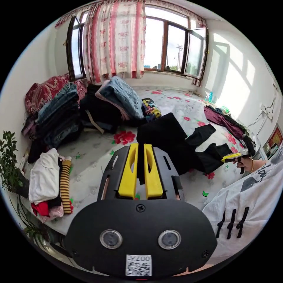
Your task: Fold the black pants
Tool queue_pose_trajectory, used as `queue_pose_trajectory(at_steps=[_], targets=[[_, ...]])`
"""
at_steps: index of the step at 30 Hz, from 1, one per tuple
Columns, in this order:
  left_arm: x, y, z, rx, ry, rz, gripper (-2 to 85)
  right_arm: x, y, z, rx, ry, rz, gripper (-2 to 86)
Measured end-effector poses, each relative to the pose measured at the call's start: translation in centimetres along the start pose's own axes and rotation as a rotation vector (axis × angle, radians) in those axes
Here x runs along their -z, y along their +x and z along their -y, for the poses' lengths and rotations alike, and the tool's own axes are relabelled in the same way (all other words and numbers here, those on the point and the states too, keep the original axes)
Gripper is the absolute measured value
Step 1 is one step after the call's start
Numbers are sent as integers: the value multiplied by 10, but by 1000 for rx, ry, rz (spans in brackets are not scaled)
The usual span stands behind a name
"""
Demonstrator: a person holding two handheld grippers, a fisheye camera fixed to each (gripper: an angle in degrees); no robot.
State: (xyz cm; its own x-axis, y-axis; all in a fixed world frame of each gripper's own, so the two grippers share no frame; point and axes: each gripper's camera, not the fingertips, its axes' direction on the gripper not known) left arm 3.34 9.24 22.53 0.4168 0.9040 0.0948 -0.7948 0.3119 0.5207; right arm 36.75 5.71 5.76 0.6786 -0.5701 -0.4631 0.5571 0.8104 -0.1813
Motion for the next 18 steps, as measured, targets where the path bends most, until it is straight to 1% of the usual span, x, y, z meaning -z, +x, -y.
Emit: queue_pose_trajectory(at_steps=[2,4,5,7,9,10,12,15,17,18], targets=[[-3,-20,-19,75,-73,33,51,-4,-12,-13,8,19,-55,25],[-18,-57,-64,342,-273,58,54,-4,-11,-27,-51,30,-185,43],[-17,-64,-78,403,-294,46,57,-2,-7,-31,-81,29,-213,47],[-2,-76,-123,595,-291,3,61,17,21,-48,-231,80,-300,59],[0,-73,-142,655,-319,-22,59,32,51,-62,-351,122,-333,66],[-4,-69,-146,660,-355,-39,60,40,72,-68,-421,123,-356,70],[-14,-61,-139,634,-389,-57,61,46,100,-71,-487,116,-396,74],[-44,-47,-113,567,-431,-91,66,38,140,-64,-560,42,-466,74],[-71,-37,-99,525,-501,-78,71,25,159,-57,-595,-21,-468,66],[-91,-32,-92,500,-561,-53,69,26,161,-54,-596,15,-480,53]])
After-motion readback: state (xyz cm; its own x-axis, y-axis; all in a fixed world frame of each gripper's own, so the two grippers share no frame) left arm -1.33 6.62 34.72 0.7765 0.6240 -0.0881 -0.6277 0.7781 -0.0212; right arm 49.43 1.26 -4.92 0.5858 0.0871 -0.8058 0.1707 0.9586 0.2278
